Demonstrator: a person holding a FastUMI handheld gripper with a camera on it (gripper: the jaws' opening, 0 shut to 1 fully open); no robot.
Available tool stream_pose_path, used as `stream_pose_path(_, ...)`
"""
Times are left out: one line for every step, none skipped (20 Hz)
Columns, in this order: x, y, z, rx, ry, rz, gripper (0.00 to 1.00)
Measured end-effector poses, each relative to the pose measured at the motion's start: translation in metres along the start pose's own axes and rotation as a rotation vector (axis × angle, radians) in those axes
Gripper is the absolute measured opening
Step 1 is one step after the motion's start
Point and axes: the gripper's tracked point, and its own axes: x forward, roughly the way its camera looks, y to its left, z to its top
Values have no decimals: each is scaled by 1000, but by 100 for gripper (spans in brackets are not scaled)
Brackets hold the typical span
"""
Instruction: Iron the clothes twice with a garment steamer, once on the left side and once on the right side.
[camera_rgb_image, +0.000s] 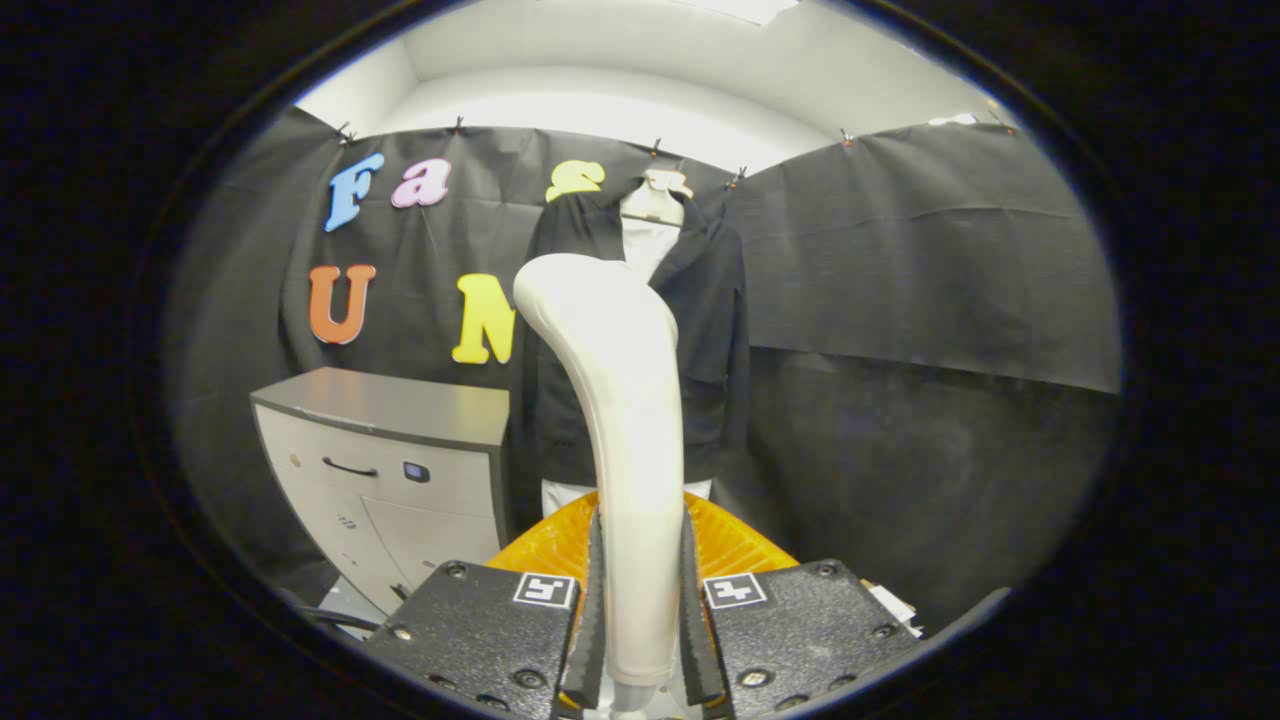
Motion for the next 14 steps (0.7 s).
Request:
stream_pose_path(-11,3,7,2,-17,7,34)
stream_pose_path(-20,6,14,4,-29,15,34)
stream_pose_path(-27,7,18,7,-34,24,34)
stream_pose_path(-34,8,22,11,-36,33,34)
stream_pose_path(-41,8,28,16,-41,40,34)
stream_pose_path(-47,7,34,18,-53,45,34)
stream_pose_path(-52,6,37,17,-66,47,34)
stream_pose_path(-56,6,39,18,-74,52,34)
stream_pose_path(-59,8,40,23,-77,63,34)
stream_pose_path(-61,8,43,27,-80,78,34)
stream_pose_path(-61,6,45,27,-87,91,34)
stream_pose_path(-61,3,49,27,-94,98,34)
stream_pose_path(-61,0,52,30,-96,103,34)
stream_pose_path(-62,-3,53,35,-96,111,34)
